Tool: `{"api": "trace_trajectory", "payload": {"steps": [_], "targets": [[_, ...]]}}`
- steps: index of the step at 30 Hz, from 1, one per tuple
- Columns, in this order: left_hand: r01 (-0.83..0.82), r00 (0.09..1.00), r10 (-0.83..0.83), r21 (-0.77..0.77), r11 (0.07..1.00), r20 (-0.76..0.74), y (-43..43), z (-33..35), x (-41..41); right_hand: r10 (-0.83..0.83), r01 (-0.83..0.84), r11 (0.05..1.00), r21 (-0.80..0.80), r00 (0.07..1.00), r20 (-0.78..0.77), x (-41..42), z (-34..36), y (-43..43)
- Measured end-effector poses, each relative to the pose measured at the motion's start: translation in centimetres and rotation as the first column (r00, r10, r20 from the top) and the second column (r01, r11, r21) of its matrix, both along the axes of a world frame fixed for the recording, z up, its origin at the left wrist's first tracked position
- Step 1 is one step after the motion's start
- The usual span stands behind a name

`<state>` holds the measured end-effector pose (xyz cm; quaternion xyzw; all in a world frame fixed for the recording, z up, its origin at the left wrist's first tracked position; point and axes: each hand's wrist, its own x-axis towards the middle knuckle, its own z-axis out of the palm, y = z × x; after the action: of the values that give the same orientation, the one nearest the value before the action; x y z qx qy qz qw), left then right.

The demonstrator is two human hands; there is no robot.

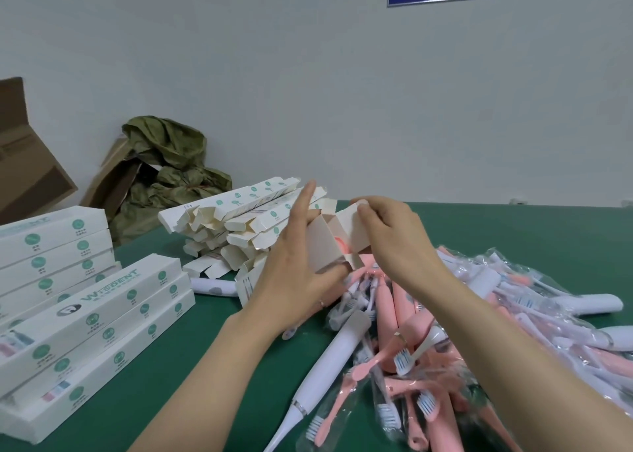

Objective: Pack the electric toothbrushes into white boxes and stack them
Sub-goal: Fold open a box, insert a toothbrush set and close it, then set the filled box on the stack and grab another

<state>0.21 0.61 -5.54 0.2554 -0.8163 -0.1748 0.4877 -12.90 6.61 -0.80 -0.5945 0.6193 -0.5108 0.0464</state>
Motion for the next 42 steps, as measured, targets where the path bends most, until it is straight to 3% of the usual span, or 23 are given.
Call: {"api": "trace_trajectory", "payload": {"steps": [5,9,13,17,20,22,28,34,39,42], "targets": [[-0.048,0.985,0.019,-0.163,0.985,-0.174,0.3,0.3,-0.3,0.135,-0.133,0.990,-0.039,0.989,0.058,1.0,0.5,0.4],[-0.072,0.970,0.036,-0.144,0.987,-0.238,0.6,0.9,-0.4,0.219,-0.211,0.975,-0.068,0.960,0.173,2.6,-0.1,0.9],[-0.105,0.952,0.079,-0.073,0.992,-0.295,1.0,1.1,-0.7,0.179,-0.175,0.983,-0.057,0.981,0.073,4.3,-1.3,0.7],[0.057,0.987,-0.051,0.032,0.998,-0.149,0.9,0.9,-0.1,0.090,-0.076,0.988,-0.136,0.992,0.093,3.1,-1.2,0.4],[-0.111,0.993,0.112,-0.017,0.994,0.044,-0.2,0.4,0.2,0.045,-0.020,0.988,-0.154,0.985,0.165,1.8,-1.3,-0.2],[-0.172,0.985,0.172,-0.009,0.985,0.029,-0.6,0.3,0.1,0.056,-0.026,0.988,-0.151,0.979,0.196,1.4,-1.5,-0.4],[-0.144,0.985,0.146,0.029,0.989,-0.093,-1.0,0.1,-0.1,0.048,-0.056,0.985,-0.161,0.998,-0.052,1.6,-2.1,-0.4],[-0.157,0.976,0.159,0.022,0.987,-0.147,-0.7,0.1,-0.2,0.023,-0.040,0.980,-0.193,0.996,-0.090,1.5,-2.7,-0.9],[-0.162,0.969,0.166,0.040,0.986,-0.182,-0.5,-0.4,-0.9,0.033,-0.056,0.994,-0.098,0.974,-0.225,2.5,-4.6,-1.2],[-0.152,0.959,0.161,0.056,0.987,-0.235,0.2,-0.2,-1.4,0.046,-0.076,0.986,-0.149,0.980,-0.196,1.9,-4.1,-0.7]]}}
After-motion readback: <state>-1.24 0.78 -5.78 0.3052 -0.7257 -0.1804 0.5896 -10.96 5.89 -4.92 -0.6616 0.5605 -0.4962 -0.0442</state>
